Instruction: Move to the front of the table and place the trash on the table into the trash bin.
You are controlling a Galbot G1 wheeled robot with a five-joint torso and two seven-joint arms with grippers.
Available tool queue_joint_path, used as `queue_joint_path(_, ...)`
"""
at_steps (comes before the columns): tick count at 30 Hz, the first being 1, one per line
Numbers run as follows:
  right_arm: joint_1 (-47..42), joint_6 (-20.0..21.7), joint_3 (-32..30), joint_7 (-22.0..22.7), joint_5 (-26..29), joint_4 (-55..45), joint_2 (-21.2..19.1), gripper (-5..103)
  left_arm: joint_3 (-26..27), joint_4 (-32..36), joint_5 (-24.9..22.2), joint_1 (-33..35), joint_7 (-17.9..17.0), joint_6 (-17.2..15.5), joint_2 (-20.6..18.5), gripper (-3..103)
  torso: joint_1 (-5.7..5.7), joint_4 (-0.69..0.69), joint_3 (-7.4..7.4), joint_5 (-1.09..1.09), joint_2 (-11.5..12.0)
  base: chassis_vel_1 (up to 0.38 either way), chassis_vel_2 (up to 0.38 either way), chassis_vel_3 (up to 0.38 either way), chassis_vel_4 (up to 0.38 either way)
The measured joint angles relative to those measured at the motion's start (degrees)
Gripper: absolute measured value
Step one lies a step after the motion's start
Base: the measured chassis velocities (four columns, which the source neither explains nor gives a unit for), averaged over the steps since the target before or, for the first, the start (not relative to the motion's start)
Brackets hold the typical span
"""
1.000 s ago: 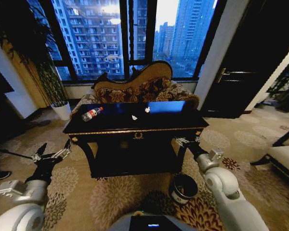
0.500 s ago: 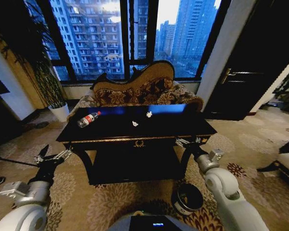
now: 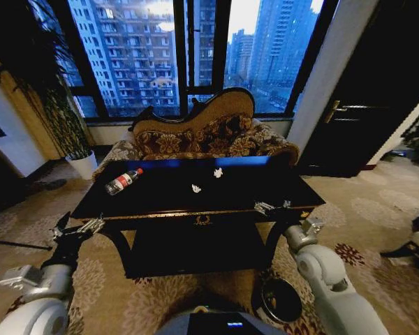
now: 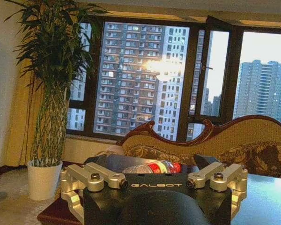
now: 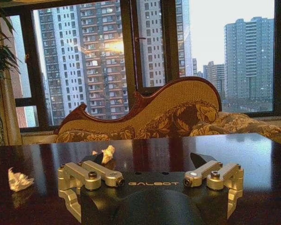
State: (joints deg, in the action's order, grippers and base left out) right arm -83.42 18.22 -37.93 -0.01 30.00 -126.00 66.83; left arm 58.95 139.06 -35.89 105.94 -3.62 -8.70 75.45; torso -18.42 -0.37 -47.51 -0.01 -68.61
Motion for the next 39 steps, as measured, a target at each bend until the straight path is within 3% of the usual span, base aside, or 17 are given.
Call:
queue_joint_path(7, 0.7, -0.2, 0.9, 0.0, -0.1, -0.2, -0.7, 100, -0.1, 0.2, 0.7, 0.1, 0.0, 0.1, 0.6, 100, -0.02, -0.02, -0.01, 0.00, 0.0, -0.053, 0.044, 0.058, -0.066)
queue_joint_path(16, 7.8, 0.6, 7.2, 0.0, 0.6, 3.1, -3.0, 100, -0.4, 1.6, 3.0, 1.8, 0.0, 0.4, 3.6, 100, 0.02, 0.00, 0.01, 0.00, 0.0, 0.000, 0.000, 0.000, 0.000)
queue_joint_path(23, 16.4, 1.6, 14.2, 0.0, 1.9, 9.5, -5.4, 100, -0.8, 2.1, 5.7, 2.7, 0.0, 0.6, 6.2, 100, 0.00, 0.00, 0.00, 0.01, 0.0, 0.000, 0.000, 0.000, 0.000)
queue_joint_path(30, 31.3, 4.0, 21.9, 0.0, 5.2, 19.7, -6.8, 100, -0.9, 3.4, 7.3, 4.0, 0.0, 0.5, 7.8, 100, 0.00, 0.01, -0.01, 0.00, 0.0, 0.000, 0.000, 0.000, 0.000)
queue_joint_path(39, 38.7, 6.6, 29.0, 0.0, 6.3, 26.1, -6.4, 100, -2.0, 3.3, 9.9, 5.0, 0.1, 0.9, 9.5, 100, 0.00, -0.01, -0.01, 0.00, 0.0, 0.000, 0.000, 0.000, 0.000)
